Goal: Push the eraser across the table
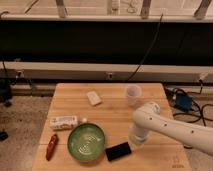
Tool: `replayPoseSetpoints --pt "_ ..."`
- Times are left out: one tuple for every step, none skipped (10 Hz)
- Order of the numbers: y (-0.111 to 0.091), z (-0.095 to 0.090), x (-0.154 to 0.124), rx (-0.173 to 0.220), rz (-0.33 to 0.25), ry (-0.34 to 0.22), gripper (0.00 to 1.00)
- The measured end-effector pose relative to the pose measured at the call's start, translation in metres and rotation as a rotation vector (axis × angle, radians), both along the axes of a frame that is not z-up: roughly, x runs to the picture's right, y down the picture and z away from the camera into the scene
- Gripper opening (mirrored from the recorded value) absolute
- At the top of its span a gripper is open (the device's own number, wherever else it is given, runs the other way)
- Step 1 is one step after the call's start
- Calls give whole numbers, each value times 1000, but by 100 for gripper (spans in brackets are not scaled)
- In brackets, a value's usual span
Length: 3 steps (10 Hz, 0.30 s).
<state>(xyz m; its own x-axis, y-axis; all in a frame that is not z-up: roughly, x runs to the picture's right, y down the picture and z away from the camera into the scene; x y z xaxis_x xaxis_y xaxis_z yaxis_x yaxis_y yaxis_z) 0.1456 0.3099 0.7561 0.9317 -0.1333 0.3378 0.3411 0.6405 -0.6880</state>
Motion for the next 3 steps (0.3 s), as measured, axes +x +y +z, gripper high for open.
replayPoseSetpoints --pt "-1 0 1 -1 -12 4 0" --pt "-1 0 3 -1 -16 3 0" --pt "0 -1 0 -4 -22 -3 0"
